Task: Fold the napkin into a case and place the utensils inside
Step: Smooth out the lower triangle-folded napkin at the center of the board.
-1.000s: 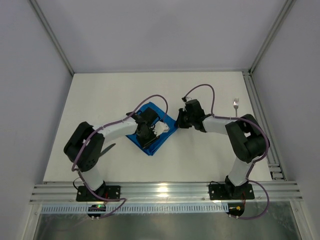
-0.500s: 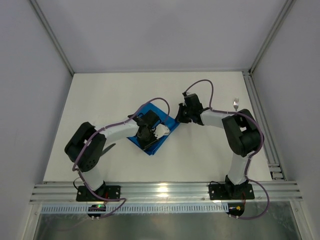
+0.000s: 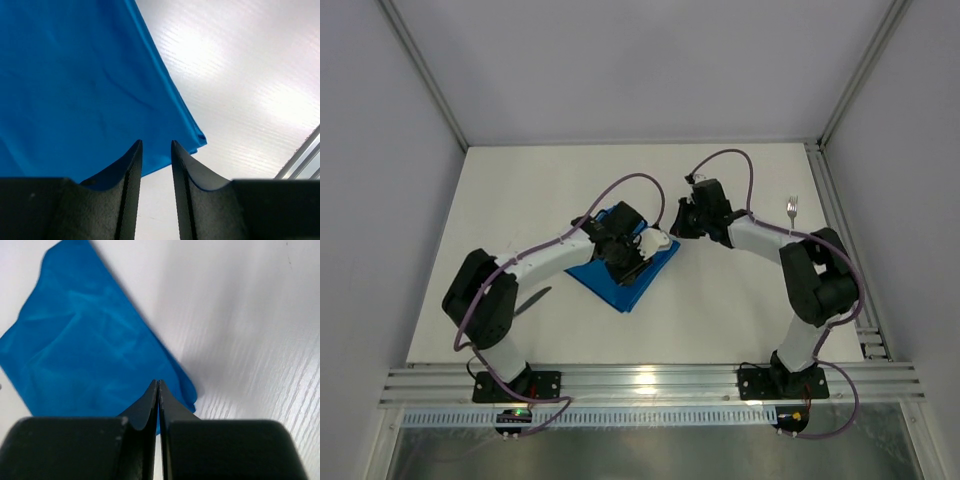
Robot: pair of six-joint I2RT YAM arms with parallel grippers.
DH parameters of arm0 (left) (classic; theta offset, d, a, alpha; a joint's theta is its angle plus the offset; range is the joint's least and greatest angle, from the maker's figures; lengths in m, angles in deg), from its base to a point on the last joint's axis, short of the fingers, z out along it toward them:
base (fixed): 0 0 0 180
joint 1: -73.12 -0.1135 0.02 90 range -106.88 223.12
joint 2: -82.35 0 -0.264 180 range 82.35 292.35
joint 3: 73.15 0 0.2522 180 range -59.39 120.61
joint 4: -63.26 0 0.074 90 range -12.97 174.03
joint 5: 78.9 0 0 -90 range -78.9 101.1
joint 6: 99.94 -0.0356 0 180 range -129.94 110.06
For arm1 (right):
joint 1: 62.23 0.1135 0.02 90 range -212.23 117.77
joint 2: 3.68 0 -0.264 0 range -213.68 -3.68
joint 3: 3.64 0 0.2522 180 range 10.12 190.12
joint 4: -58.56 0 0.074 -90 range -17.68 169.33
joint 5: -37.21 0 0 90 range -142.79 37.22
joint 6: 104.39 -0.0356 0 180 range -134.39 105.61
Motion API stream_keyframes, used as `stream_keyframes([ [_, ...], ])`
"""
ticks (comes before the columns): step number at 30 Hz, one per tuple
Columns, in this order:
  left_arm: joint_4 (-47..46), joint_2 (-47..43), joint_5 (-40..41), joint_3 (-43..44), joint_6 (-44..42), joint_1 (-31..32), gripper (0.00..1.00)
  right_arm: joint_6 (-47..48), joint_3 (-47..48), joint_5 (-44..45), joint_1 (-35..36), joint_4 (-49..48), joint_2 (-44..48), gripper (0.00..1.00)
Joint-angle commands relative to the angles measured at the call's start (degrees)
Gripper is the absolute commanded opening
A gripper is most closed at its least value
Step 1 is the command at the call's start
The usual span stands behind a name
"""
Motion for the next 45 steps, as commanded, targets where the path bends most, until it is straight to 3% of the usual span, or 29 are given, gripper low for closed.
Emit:
stream_keyframes([
  [1, -0.02, 1.66, -2.83, 1.80, 1.66, 1.09, 0.30, 0.37, -2.25, 0.44, 1.39, -1.60, 7.76, 0.04],
  [10, -2.57, 6.49, -0.55, -1.36, 1.31, 6.37, 0.29, -4.90, -12.36, -4.30, 2.89, -11.09, 6.73, 0.04],
  [17, -3.10, 9.74, -3.09, -3.38, 0.79, 6.37, 0.27, -5.26, -10.17, -4.57, 1.58, -11.18, 0.40, 0.04],
  [26, -1.62, 9.49, -8.10, -3.74, -0.88, 6.37, 0.27, -3.59, -7.28, -3.16, -1.07, -8.11, -1.11, 0.04],
  [30, 1.81, 5.19, -10.56, -0.41, -1.06, 6.37, 0.33, -0.87, -3.32, -3.25, -1.07, -4.86, -2.77, 0.04],
  [34, 7.26, -2.35, -10.83, 6.61, -2.46, 5.93, 0.49, 2.55, 2.39, -5.18, -1.42, -2.40, -5.32, 0.04],
  [37, 11.22, -5.88, -6.55, 8.30, -4.66, 4.00, 0.57, 3.96, 4.07, -8.24, -1.42, -0.74, -4.71, 0.04],
  [41, 13.51, -10.63, 0.67, 4.46, -13.33, -4.49, 0.60, 5.99, 4.25, -10.36, -1.42, 1.46, 1.68, 0.06],
  [45, 10.88, -9.94, 6.57, 0.57, -17.67, -16.72, 0.62, 6.17, 2.85, -10.81, -0.72, 4.89, 8.81, 0.24],
])
